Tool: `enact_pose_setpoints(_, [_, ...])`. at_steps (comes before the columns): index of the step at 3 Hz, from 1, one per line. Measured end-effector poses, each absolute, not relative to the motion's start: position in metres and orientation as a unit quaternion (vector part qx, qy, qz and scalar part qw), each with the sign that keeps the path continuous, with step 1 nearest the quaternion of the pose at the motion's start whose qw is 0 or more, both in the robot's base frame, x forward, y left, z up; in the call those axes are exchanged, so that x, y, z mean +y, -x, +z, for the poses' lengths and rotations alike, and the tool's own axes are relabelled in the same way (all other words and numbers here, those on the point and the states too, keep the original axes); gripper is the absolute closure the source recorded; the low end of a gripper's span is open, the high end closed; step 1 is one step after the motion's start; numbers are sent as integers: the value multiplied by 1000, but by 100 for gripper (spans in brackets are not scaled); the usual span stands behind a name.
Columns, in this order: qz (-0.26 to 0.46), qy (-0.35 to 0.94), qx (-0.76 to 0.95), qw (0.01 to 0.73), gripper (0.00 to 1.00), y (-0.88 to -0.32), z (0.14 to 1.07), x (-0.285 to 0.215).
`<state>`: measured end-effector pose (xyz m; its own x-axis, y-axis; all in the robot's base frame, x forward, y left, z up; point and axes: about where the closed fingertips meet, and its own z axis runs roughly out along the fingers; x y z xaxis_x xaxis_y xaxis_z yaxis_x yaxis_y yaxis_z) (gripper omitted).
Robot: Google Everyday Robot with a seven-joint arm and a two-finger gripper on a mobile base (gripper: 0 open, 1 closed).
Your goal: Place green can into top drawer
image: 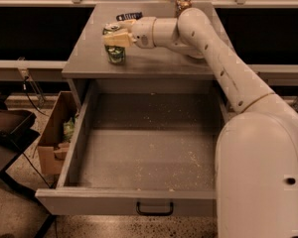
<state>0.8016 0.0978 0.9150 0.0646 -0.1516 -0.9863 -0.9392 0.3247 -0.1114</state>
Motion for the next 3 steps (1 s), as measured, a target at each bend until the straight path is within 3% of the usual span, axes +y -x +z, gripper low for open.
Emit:
enact_pose_setpoints(1, [339,468,568,586,91,-782,940,92])
enact_pose_setpoints(2, [321,467,556,608,100,-740,966,59])
enact_pose_setpoints(3, [304,453,565,620,100,-705,959,25])
